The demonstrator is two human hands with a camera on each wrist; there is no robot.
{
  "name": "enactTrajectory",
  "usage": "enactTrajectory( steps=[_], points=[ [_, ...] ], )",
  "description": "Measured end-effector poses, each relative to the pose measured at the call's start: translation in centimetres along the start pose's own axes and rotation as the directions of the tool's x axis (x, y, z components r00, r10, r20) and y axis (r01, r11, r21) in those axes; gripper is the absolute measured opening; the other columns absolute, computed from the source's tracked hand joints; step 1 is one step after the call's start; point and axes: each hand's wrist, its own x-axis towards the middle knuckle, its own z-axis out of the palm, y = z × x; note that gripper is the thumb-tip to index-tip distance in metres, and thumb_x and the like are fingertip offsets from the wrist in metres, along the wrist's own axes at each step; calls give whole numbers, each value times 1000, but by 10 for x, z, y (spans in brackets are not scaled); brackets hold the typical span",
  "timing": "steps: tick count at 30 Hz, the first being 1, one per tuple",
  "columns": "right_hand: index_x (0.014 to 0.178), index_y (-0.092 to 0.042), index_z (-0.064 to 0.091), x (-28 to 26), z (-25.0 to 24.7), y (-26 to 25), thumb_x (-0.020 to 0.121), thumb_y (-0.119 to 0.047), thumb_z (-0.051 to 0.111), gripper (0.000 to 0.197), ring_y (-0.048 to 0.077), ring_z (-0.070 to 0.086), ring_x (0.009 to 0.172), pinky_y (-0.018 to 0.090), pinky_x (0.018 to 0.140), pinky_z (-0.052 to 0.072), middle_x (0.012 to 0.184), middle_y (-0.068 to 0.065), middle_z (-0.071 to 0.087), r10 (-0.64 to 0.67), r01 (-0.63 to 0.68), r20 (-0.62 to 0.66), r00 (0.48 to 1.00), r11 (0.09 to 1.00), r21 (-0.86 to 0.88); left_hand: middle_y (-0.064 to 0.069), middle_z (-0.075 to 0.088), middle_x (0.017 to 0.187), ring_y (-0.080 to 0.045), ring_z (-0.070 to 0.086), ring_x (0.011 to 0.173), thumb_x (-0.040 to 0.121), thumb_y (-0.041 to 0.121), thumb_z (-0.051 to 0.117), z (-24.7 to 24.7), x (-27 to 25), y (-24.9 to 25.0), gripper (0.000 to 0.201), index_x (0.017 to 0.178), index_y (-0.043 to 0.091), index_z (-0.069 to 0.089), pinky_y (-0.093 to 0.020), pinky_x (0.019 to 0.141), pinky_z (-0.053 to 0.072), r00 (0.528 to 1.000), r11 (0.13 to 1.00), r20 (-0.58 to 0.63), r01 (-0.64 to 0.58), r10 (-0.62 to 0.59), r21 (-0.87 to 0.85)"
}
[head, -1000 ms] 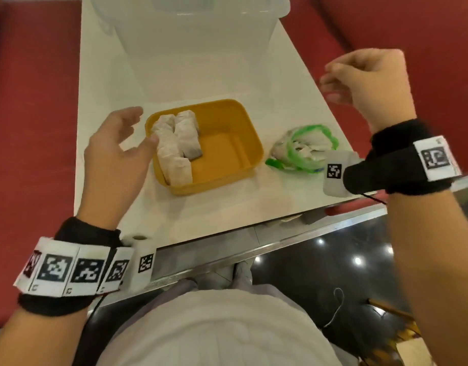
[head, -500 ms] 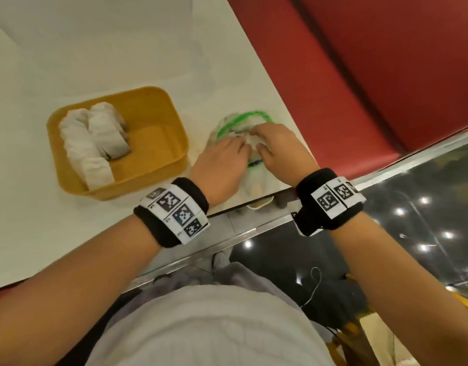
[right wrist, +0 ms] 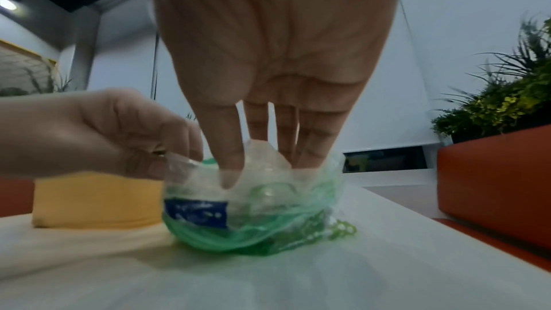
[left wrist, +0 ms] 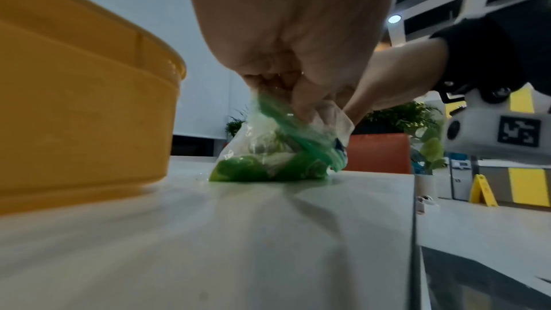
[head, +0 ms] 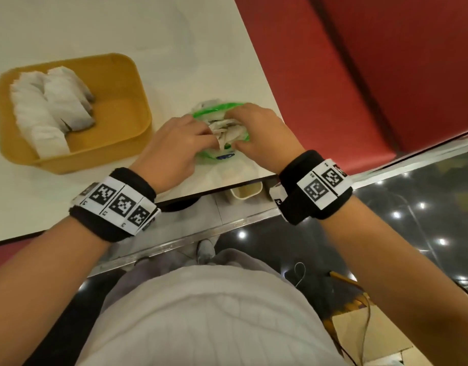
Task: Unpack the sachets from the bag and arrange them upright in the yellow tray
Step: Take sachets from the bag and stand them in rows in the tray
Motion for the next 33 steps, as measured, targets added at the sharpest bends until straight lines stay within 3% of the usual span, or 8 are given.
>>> enactTrajectory(
  steps=[7,11,16,19,22,27,31,33],
  points=[
    [91,-7,70,0,-9,11,89,-16,59,14,24,56,82,29,68,35,92,7,61,18,-15,-107,994,999,30,-8,68,91,-33,53,81,74,-15,57,-2,-2,10,38,96,12,73,-39,68,41,998,998,21,56,-56,17],
    [91,-5,71,0,-23,13,87,-16,65,13,17,60,73,31,73,50,82,-1,63,92,-43,-164,982,959,281,-9,68,91,-33,54,82,76,-13,59,-8,-2,17,36,98,12,73,-38,68,40,996,997,38,75,-76,26],
    [86,3,67,-1,-40,13,88,-8,63,12,25,65,73,32,61,60,84,18,64,155,-46,-181,971,866,497,-6,65,111,-28,53,100,86,1,60,-12,-5,26,37,119,16,65,-41,84,46,984,973,28,181,-178,-144],
    [85,0,66,-4,-51,10,88,-7,61,9,23,63,72,28,58,59,81,15,61,121,-14,-190,974,875,485,-2,55,125,-17,51,117,88,25,65,-24,-4,35,50,135,18,48,-35,100,43,930,862,-70,303,-360,-405],
    [89,-5,67,-7,-66,1,86,-6,63,5,23,64,69,23,54,56,82,18,65,36,46,-176,984,897,439,3,51,131,-8,47,125,80,44,65,-44,4,47,70,139,19,38,-27,105,40,837,651,-139,295,-529,-699],
    [89,0,68,-12,-89,-29,85,-9,67,10,19,65,62,23,53,54,74,16,67,-170,181,-64,983,883,434,1,52,138,-11,49,129,63,51,76,-64,27,55,107,149,18,21,-32,107,42,871,487,87,349,-483,-801],
    [87,1,70,-6,-97,-47,83,-10,69,12,5,56,51,16,48,42,68,5,67,-258,273,-98,961,837,475,2,73,97,-12,70,90,84,6,72,-68,29,59,36,116,8,56,-26,78,56,894,396,109,299,-435,-868],
    [84,-4,72,-1,-97,-48,82,-13,69,10,1,54,49,13,48,40,67,-6,64,-232,287,-177,957,852,437,0,75,88,-13,70,81,91,5,63,-67,24,58,15,105,10,63,-26,72,57,883,370,115,305,-455,-878]
  ],
)
